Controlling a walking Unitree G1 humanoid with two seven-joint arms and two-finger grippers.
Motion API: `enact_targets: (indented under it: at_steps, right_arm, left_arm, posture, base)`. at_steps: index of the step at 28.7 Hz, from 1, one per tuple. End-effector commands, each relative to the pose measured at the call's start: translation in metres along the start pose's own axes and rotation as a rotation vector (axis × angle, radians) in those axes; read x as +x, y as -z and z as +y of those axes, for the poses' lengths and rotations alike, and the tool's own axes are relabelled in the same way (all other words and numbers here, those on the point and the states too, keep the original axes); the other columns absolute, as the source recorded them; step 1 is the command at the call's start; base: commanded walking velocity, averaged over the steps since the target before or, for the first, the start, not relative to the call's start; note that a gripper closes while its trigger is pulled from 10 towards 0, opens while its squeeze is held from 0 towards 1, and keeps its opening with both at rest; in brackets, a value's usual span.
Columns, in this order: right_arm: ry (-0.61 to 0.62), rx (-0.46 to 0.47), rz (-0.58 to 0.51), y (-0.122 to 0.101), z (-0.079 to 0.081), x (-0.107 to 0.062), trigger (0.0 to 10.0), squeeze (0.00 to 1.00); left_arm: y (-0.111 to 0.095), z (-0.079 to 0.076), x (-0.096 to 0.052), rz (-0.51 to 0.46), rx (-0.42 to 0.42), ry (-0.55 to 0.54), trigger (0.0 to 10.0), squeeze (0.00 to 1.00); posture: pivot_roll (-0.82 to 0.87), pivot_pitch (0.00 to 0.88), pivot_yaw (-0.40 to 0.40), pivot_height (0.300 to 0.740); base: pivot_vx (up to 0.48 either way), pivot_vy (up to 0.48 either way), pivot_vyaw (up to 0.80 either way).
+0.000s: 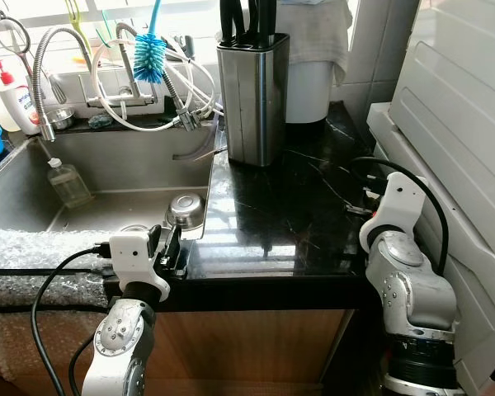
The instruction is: Kitchen organization
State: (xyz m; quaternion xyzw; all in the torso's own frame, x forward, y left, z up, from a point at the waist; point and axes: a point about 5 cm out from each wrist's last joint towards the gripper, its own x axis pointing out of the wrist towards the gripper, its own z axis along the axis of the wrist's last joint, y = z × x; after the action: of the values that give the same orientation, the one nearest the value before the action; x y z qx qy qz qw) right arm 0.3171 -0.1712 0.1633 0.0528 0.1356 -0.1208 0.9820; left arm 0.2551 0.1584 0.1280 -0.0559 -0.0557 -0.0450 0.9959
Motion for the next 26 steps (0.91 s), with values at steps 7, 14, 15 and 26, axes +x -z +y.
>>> enact_targets:
  at_steps: [7,14,15,26]
  right_arm:
    - [-0.056,-0.041,-0.129,-0.026,0.015,-0.007,10.0,0.00]
    - [0.023,-0.042,-0.107,-0.028,0.005,0.000,10.0,1.00]
    - [0.037,-0.053,-0.102,-0.028,0.004,0.001,10.0,1.00]
    - [0.061,-0.038,-0.092,-0.034,0.012,0.013,10.0,1.00]
  left_arm:
    - [0.004,0.002,0.000,0.035,-0.004,0.002,10.0,0.00]
    - [0.005,0.001,0.001,0.036,-0.003,0.005,10.0,0.00]
    - [0.005,0.001,0.001,0.036,-0.003,0.006,10.0,0.00]
    - [0.005,0.001,0.002,0.037,-0.004,0.007,10.0,0.00]
  posture:
    - [-0.06,0.000,0.080,0.740]
    - [-0.07,0.000,0.085,0.740]
    - [-0.07,0.000,0.085,0.740]
    - [-0.05,0.000,0.078,0.740]
  base:
    - [0.000,0.000,0.00]
    - [0.000,0.000,0.00]
    - [0.000,0.000,0.00]
    - [0.000,0.000,0.00]
